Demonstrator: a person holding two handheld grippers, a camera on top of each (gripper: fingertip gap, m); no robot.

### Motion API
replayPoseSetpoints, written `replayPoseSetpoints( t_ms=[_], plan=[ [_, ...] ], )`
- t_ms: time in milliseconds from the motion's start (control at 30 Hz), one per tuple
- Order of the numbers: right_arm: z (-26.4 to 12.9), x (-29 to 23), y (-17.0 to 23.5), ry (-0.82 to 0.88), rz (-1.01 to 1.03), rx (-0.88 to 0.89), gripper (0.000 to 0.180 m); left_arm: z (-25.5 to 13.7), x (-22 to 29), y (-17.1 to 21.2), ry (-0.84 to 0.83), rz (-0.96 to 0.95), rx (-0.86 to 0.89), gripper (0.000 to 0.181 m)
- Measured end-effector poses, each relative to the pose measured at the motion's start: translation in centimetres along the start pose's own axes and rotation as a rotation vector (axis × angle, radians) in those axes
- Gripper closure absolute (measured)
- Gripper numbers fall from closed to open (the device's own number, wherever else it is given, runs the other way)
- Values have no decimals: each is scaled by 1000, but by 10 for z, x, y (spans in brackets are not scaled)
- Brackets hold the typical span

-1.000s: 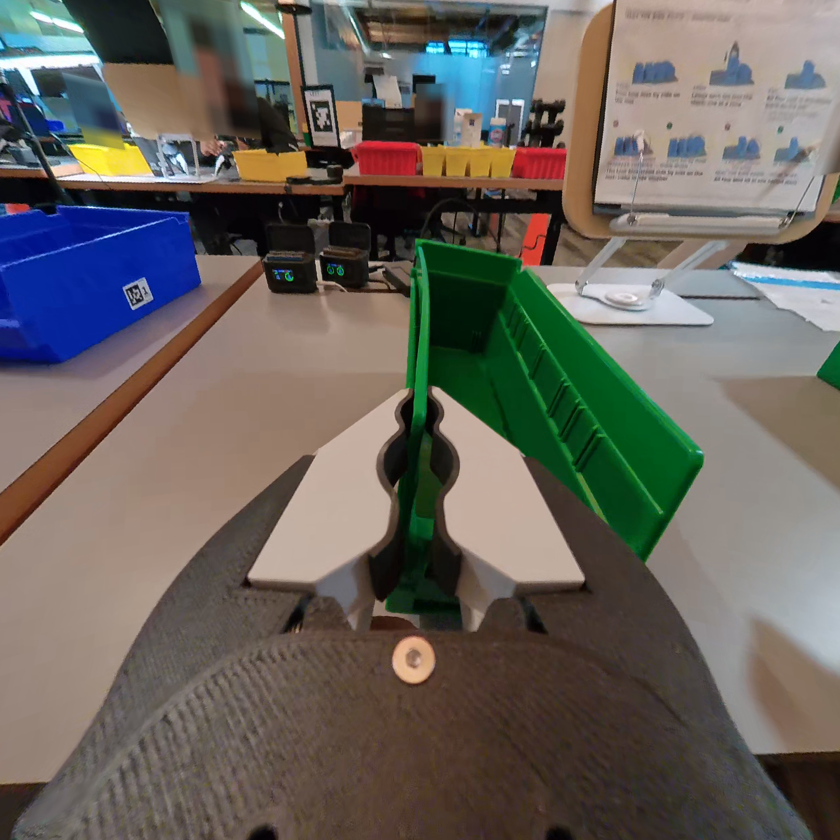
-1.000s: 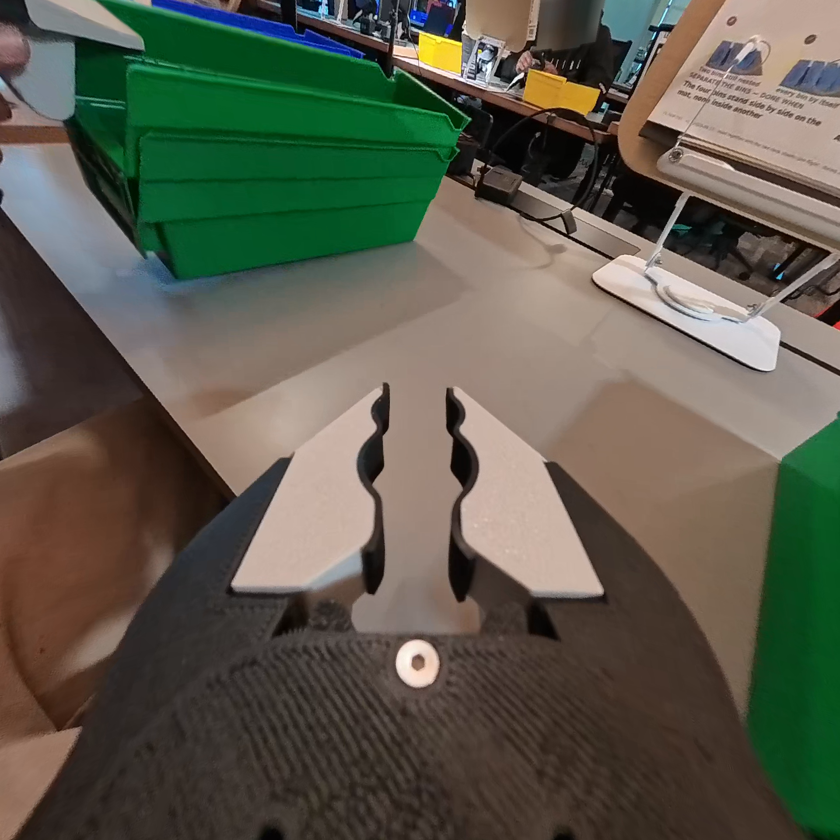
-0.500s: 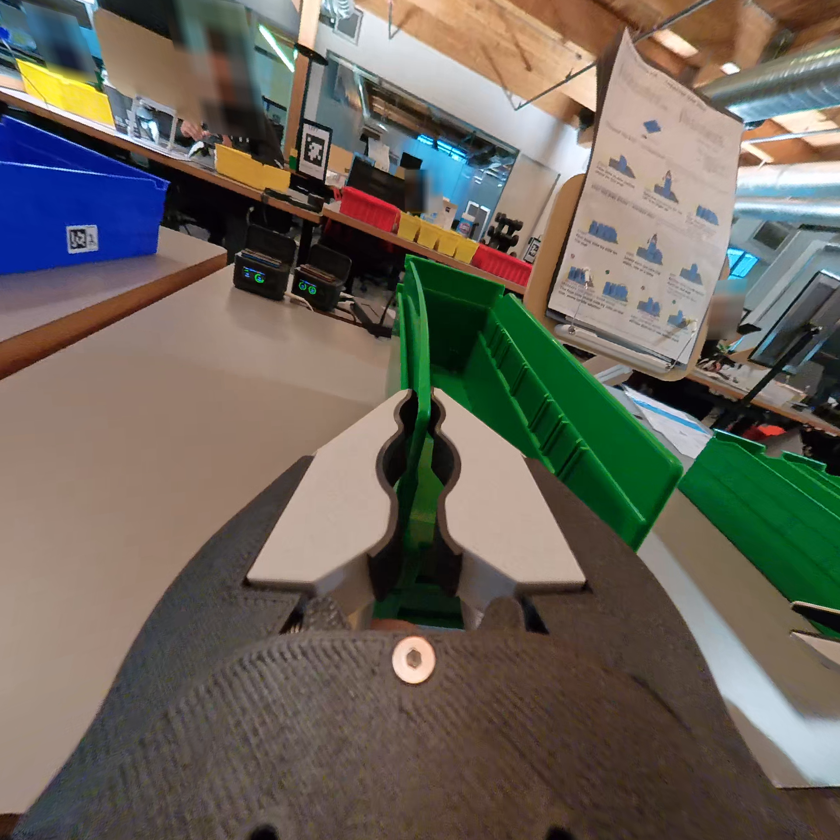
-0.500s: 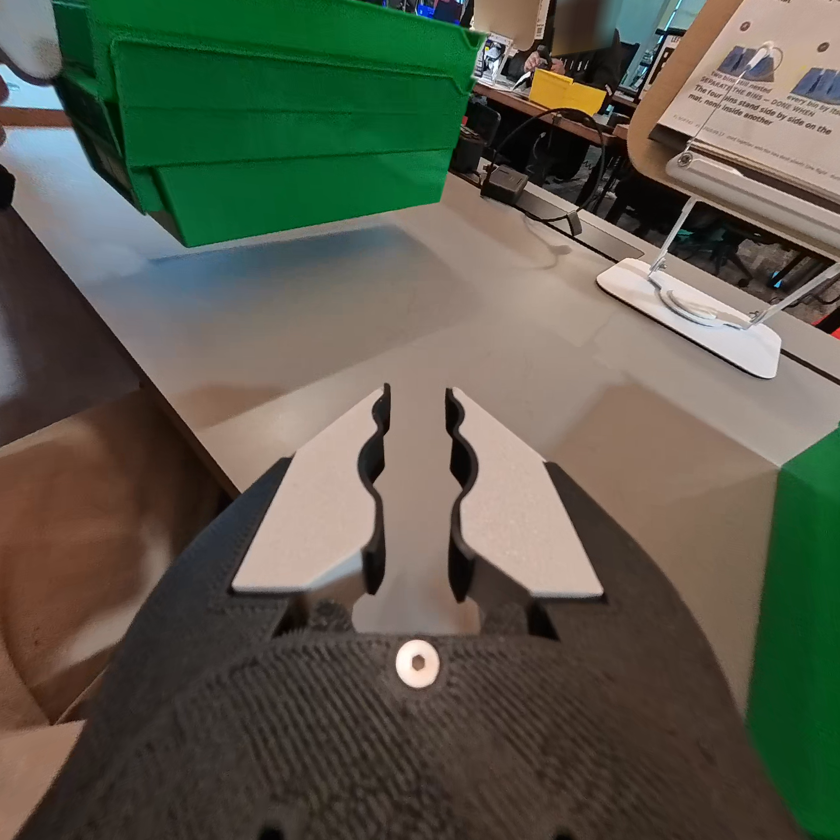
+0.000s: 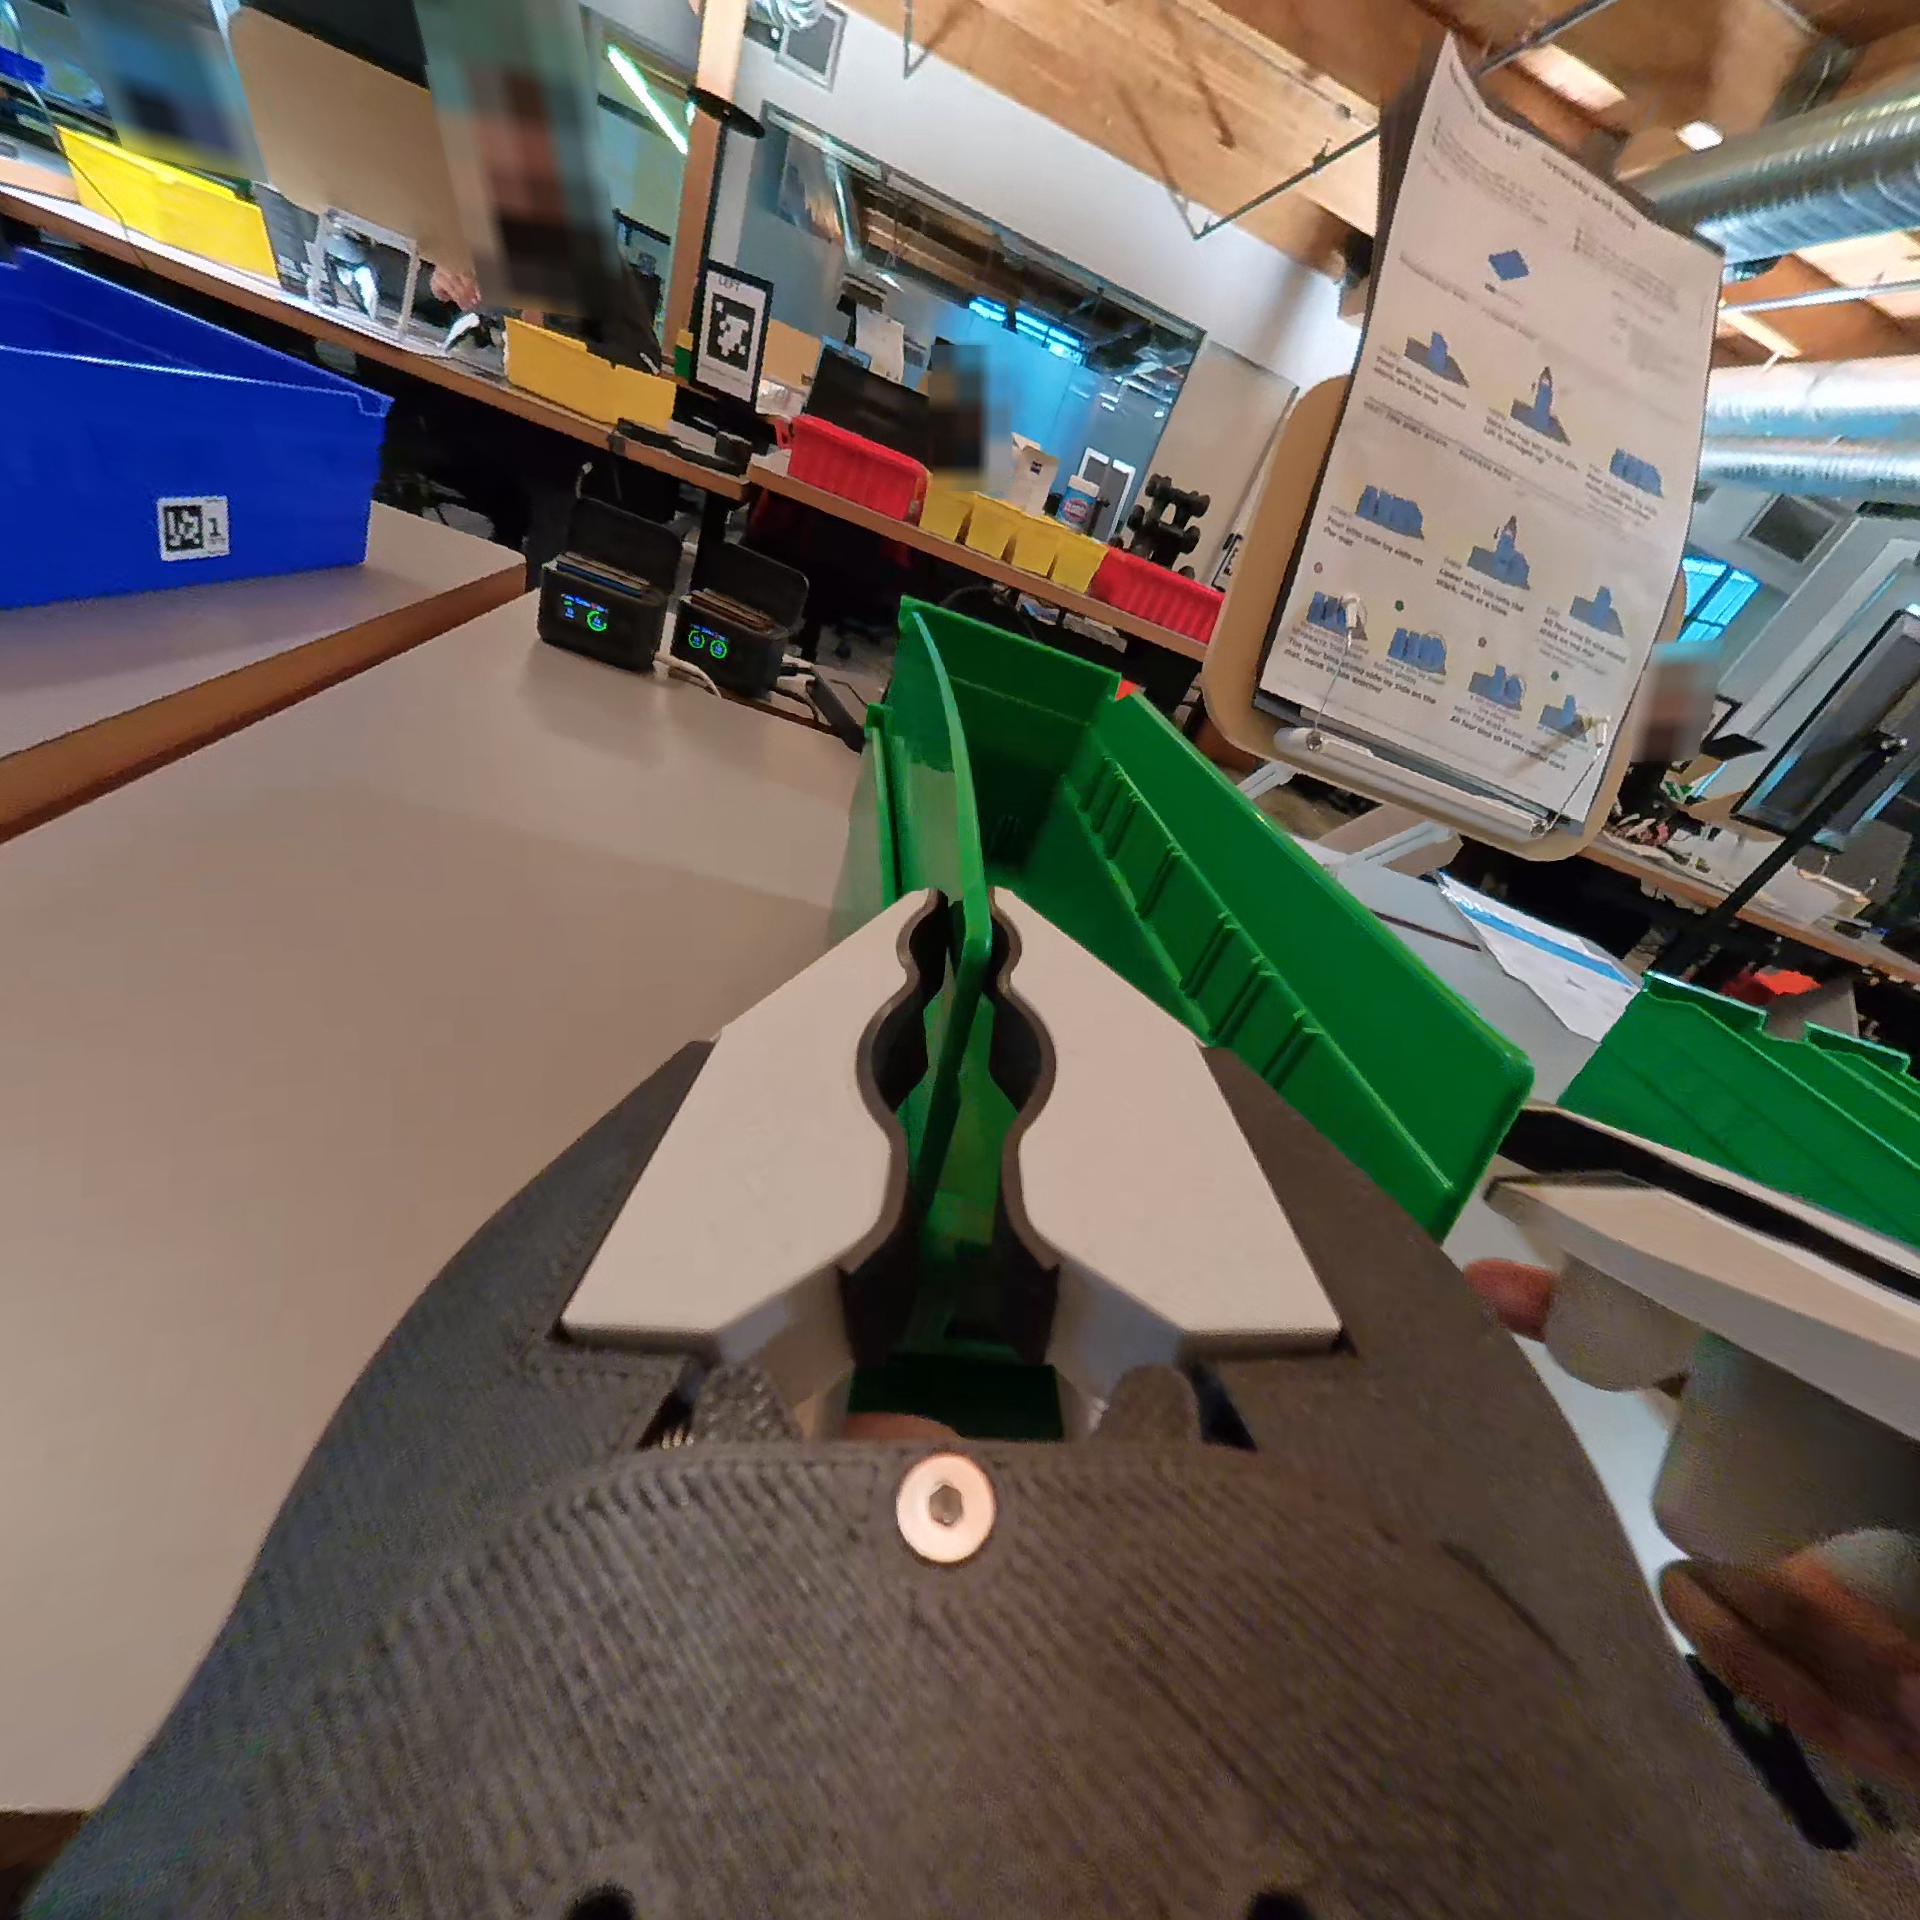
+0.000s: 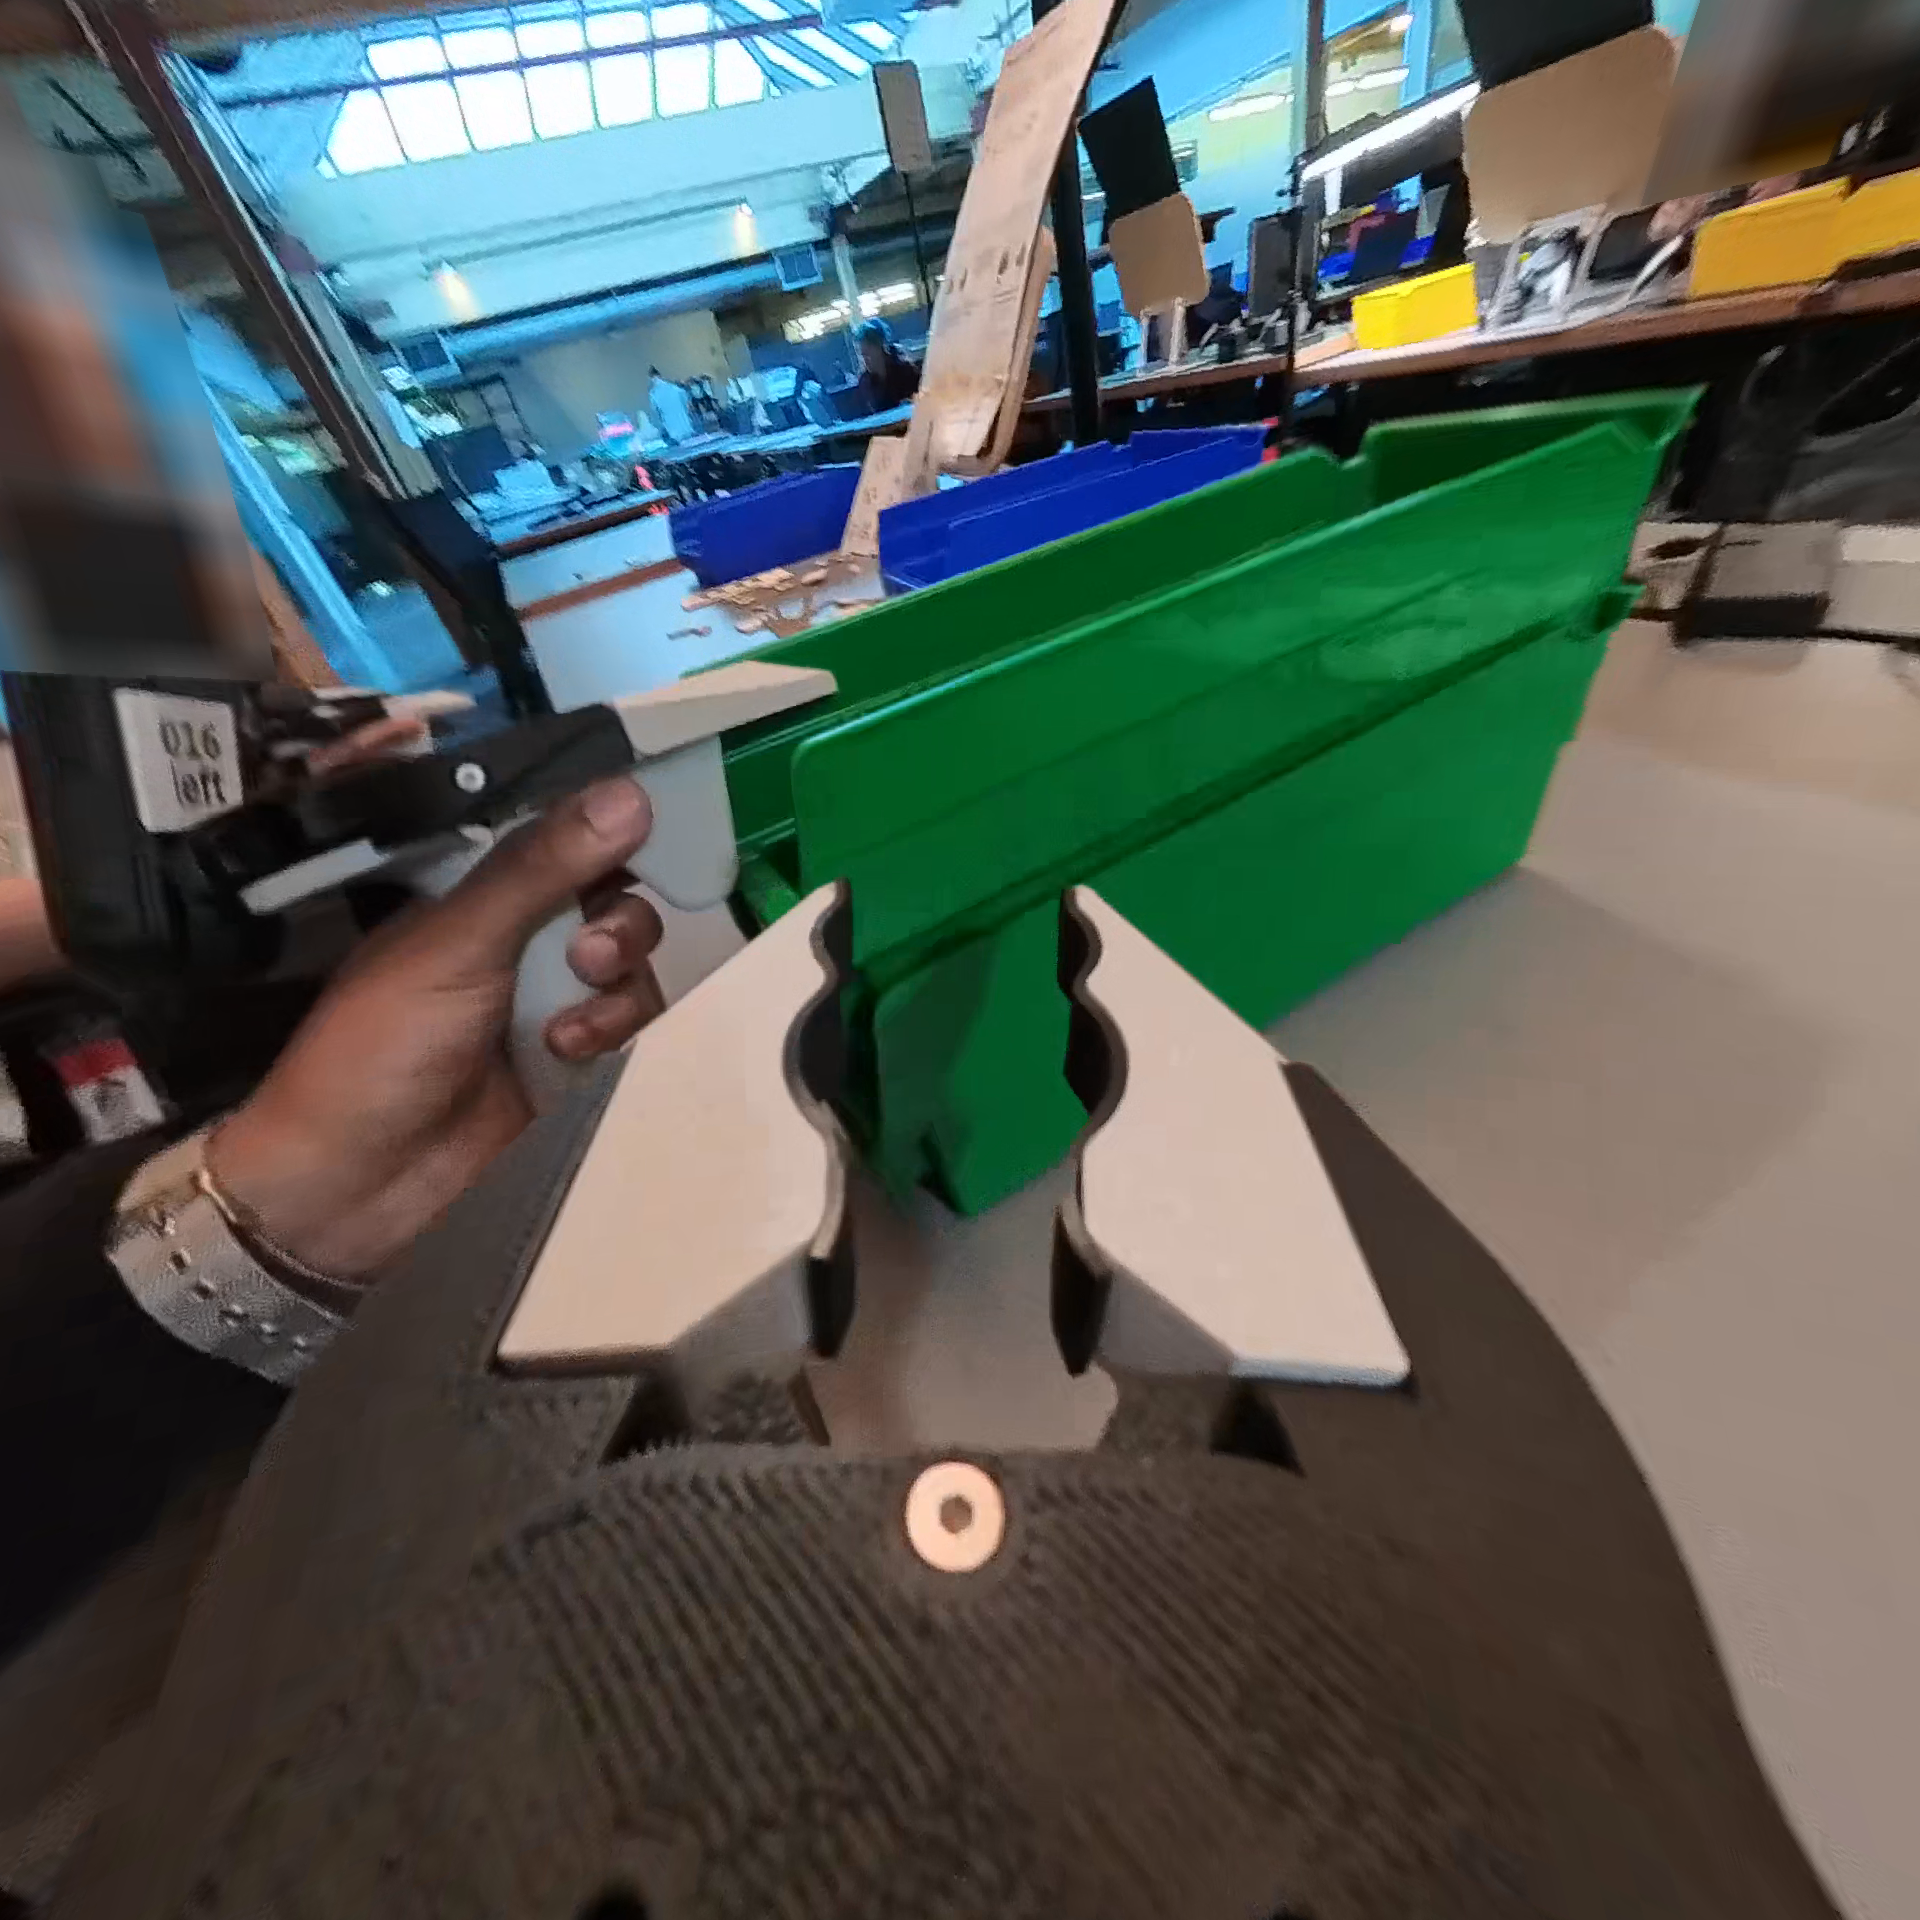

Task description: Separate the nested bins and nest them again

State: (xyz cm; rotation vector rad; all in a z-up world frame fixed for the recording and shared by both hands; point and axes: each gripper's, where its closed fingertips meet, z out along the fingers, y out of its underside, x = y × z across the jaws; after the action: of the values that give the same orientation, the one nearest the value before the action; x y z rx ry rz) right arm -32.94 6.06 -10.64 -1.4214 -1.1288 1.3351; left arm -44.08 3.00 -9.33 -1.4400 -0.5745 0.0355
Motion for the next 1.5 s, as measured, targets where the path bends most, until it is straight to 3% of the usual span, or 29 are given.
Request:
replayPoseSetpoints(
  t_ms=[200,467,667,833,1000,1100,1267,1500],
  plan=[
    [17,4,18,-20,5,-82,136,-2,-5,-9,10,-6,38,181],
    [-6,22,-3,20,7,-9,140,-8,6,-27,18,-6,90,181],
    [-52,43,-34,104,14,70,141,-17,34,-59,79,-24,153,180],
    [-117,42,-50,125,28,179,140,-17,89,-72,224,-39,163,178],
    [-188,52,-31,294,-93,200,144,-9,151,-47,366,-95,87,181],
    [-210,50,-19,329,-191,187,145,-6,180,-22,400,-92,74,181],
    [-218,42,-22,318,-226,248,144,1,213,33,432,-5,-25,181],
    [-196,30,-6,319,-268,174,134,11,210,78,403,17,-113,181]
  ],
)
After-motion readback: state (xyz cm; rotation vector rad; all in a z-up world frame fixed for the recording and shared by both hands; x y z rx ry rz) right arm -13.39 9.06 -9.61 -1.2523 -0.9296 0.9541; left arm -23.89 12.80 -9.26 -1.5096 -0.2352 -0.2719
